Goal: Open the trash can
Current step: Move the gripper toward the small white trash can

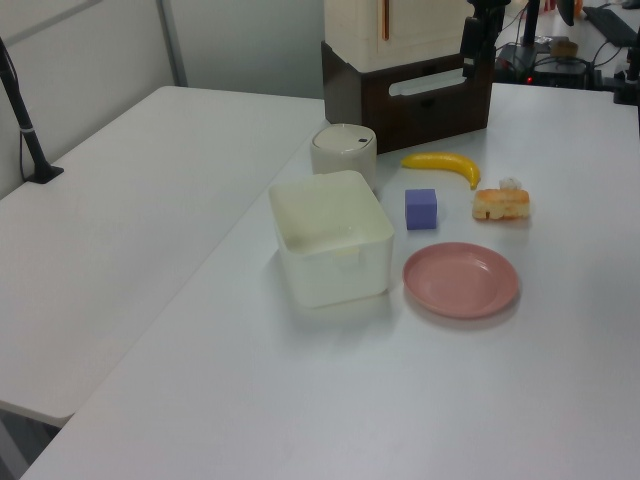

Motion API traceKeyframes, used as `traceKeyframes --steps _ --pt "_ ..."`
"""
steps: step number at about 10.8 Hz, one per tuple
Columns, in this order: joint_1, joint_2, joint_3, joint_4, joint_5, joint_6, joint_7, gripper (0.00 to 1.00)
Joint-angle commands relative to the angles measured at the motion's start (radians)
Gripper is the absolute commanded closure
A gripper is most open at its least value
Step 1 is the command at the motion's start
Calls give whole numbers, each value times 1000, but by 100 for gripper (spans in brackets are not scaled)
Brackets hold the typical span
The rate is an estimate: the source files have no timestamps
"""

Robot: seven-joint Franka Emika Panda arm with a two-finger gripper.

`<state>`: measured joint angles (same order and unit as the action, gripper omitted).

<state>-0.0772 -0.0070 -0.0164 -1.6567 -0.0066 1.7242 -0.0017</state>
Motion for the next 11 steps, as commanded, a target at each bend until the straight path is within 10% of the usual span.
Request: traceKeyframes --steps 1,5,11 --pt "20 16 -5 -20 -56 2 -32 18" --pt "37 128 -5 0 -93 115 -41 100" --pt "42 335 0 100 -162 328 41 100"
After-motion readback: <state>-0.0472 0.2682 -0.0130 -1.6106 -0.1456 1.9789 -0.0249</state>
